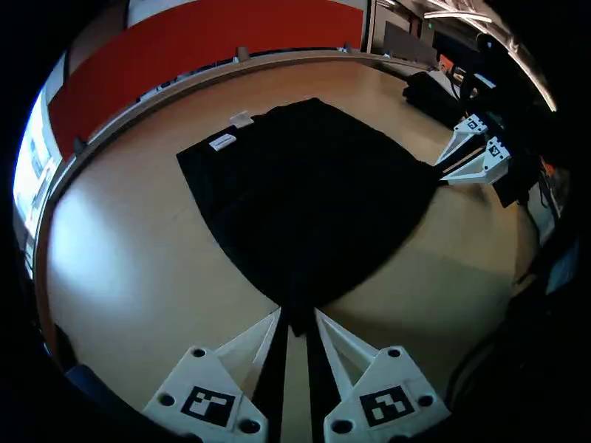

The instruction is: Fold towel

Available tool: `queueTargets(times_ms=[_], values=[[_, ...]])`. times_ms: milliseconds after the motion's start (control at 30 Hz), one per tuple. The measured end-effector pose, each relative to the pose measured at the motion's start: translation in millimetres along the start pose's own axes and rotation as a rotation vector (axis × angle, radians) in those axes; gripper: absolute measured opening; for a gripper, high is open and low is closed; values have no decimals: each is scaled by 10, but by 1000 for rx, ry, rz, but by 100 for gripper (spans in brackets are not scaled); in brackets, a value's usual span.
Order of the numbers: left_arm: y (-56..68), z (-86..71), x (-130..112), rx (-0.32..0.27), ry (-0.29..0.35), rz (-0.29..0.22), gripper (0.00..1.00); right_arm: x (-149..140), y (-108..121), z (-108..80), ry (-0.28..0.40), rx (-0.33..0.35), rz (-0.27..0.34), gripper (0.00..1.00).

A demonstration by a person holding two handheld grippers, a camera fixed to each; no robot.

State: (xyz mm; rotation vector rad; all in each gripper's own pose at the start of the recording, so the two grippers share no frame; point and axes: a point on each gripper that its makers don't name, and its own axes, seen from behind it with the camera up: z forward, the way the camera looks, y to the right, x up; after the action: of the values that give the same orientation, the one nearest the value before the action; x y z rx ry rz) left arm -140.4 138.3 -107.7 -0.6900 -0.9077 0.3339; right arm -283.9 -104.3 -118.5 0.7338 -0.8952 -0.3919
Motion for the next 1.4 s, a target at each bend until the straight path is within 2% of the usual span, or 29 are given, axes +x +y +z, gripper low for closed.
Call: queueTargets(times_ms=[200, 400, 800, 1400], values=[[-12, -10, 15, -4, 4, -34, 15, 54, 1, -17, 11, -6, 1, 19], [-6, -65, 67, -1, 11, -45, 15, 140, 28, -79, 32, -14, 4, 19], [-45, -425, 356, 19, 53, -99, 15, 485, 90, -382, 109, -45, 0, 18], [-28, -907, 787, 35, 109, -100, 15, 864, 138, -899, 185, -69, 16, 18]])
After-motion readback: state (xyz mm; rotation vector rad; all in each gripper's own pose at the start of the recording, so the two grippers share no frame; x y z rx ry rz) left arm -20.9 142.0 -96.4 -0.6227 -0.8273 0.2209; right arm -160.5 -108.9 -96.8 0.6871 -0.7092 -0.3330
